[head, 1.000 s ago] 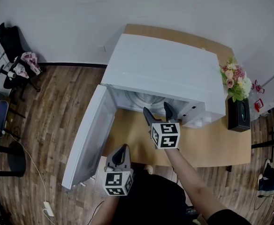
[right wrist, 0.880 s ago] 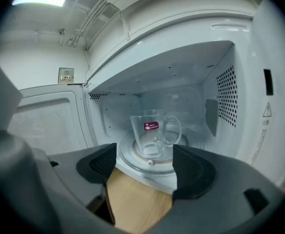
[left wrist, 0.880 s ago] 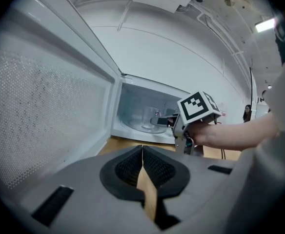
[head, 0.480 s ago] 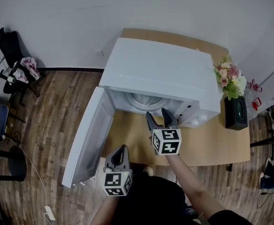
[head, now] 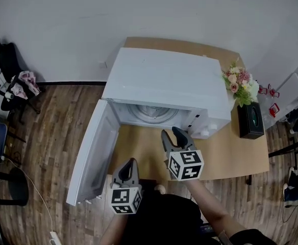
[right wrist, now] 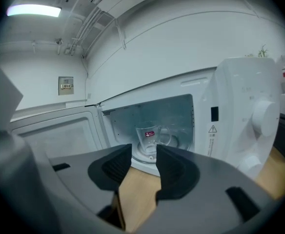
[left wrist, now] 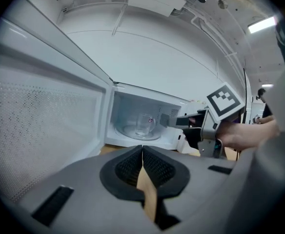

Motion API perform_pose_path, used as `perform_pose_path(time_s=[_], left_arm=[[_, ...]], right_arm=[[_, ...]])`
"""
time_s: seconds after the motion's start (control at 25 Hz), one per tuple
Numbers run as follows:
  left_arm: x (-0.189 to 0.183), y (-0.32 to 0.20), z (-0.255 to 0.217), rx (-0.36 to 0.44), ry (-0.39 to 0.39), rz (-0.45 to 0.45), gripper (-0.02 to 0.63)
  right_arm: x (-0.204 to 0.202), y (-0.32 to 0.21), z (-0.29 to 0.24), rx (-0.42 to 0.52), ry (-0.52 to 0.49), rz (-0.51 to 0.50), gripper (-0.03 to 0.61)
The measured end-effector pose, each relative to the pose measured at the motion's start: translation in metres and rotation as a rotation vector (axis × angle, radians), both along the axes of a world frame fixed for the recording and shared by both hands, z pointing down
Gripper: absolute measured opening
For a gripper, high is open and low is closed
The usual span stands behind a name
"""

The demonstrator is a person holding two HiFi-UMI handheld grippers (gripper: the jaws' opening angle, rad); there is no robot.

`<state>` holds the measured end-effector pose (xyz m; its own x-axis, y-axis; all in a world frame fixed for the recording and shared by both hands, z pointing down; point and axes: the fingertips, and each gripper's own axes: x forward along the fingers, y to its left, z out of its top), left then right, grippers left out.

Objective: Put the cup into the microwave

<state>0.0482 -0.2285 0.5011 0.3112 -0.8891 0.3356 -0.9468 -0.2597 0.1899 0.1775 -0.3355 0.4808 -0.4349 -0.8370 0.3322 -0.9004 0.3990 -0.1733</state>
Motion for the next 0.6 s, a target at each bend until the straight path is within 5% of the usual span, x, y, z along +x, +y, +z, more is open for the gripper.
perform_pose_path(time_s=[0.36,0.6], left_arm=[[0.014,-0.007,-0.019,0.039,0.005,0.048,0.006],[0.022,-0.008,-0.028,0.057,-0.004,0.083,0.005]], right_arm=[[0.044,0.025,-0.019,-0.002,-0.031,0.08,0.021],[0.081,0.053,-0.023,0.02,-0.056,0.154,0.0]])
